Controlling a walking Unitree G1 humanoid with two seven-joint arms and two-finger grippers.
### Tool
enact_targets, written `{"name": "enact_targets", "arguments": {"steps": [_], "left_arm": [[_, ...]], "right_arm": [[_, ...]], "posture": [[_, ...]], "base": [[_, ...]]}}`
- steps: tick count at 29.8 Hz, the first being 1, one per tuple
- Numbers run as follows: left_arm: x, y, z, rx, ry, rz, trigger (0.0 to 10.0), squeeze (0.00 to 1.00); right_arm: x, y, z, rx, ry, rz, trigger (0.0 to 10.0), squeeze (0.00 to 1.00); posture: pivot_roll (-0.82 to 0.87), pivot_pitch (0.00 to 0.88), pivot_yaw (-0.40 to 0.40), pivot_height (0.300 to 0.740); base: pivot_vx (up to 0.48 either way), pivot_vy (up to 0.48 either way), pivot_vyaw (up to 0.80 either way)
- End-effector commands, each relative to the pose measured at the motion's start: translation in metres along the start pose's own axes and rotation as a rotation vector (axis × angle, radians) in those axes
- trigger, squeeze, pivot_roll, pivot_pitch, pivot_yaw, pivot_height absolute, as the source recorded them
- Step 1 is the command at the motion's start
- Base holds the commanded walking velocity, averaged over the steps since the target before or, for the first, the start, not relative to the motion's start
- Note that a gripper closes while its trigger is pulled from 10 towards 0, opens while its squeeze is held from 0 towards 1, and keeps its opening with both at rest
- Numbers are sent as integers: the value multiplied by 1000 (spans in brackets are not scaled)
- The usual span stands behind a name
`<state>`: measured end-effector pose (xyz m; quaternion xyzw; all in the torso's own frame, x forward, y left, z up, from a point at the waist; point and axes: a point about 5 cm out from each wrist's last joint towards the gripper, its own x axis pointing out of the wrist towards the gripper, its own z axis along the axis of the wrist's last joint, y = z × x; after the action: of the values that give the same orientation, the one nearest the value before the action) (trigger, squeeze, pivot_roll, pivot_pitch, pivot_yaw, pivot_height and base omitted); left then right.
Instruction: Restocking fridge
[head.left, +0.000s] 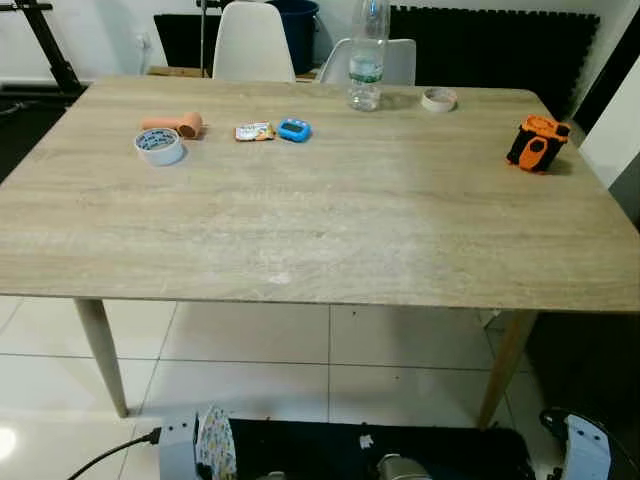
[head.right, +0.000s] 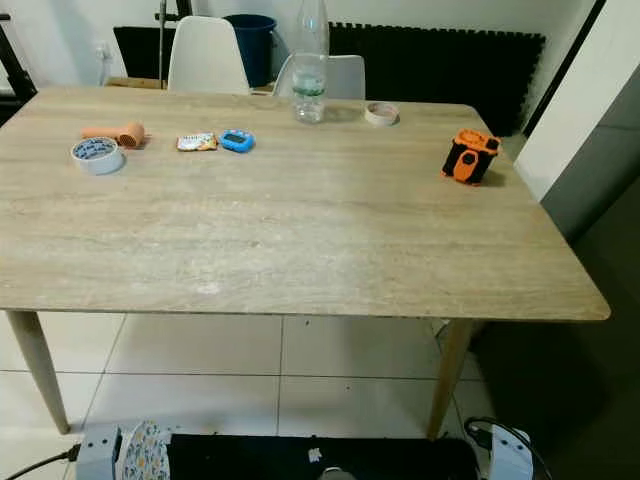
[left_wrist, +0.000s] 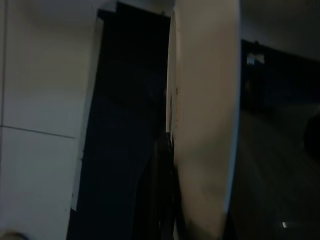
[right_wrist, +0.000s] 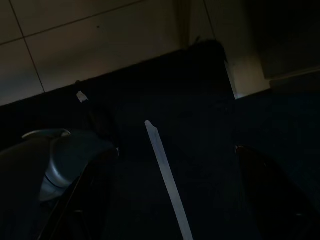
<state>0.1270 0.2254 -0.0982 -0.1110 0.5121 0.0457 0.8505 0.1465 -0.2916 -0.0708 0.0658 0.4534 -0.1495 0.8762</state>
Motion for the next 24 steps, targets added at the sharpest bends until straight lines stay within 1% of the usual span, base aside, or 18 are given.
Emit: {"name": "enact_targets", "arguments": {"steps": [1,2,4,5,7,9,11,13,15,20,24], "left_arm": [[-1,-6,-20,7,61,-11,10000,0],[-1,-7,-22,14,69,-16,10000,0],[-2,-6,-24,-1,69,-10,10000,0],[-3,-4,-26,-12,75,-1,10000,0],[-3,-4,-26,-12,75,-1,10000,0],[-2,-4,-22,-4,69,-1,10000,0],[-1,-4,-20,-5,61,-1,10000,0],[1,-9,-12,2,41,-20,10000,0],[2,-11,-8,15,35,-29,10000,0],[3,-10,-4,32,34,-26,10000,0],[3,-9,1,29,22,-24,10000,0]], "right_arm": [[0,1,-3,1,13,-4,10000,0],[0,2,-3,-3,15,-1,10000,0],[0,3,-6,-13,25,4,10000,0],[-1,5,-11,-14,36,5,10000,0],[-1,5,-11,-14,36,5,10000,0],[-2,4,-21,-16,60,1,10000,0],[-3,4,-24,-19,71,0,10000,0],[-5,1,-33,-29,97,-8,10000,0],[-7,0,-36,-27,105,-14,10000,0],[-7,2,-38,-13,105,-15,10000,0],[-5,5,-36,-10,102,-11,10000,0]], "posture": [[-14,88,-54,740],[-14,88,-54,740],[-30,86,-46,740],[-31,83,-34,740],[-31,83,-34,740],[-24,75,-38,740],[-23,73,-37,740],[-21,59,-28,740],[-23,53,-24,740],[-21,38,-15,740],[-15,49,-10,740]], "base": [[0,0,0],[0,0,0],[0,0,0],[0,0,0],[0,0,0],[0,0,0],[0,0,0],[-279,0,0],[-300,0,0],[-330,0,0],[-338,0,0]]}}
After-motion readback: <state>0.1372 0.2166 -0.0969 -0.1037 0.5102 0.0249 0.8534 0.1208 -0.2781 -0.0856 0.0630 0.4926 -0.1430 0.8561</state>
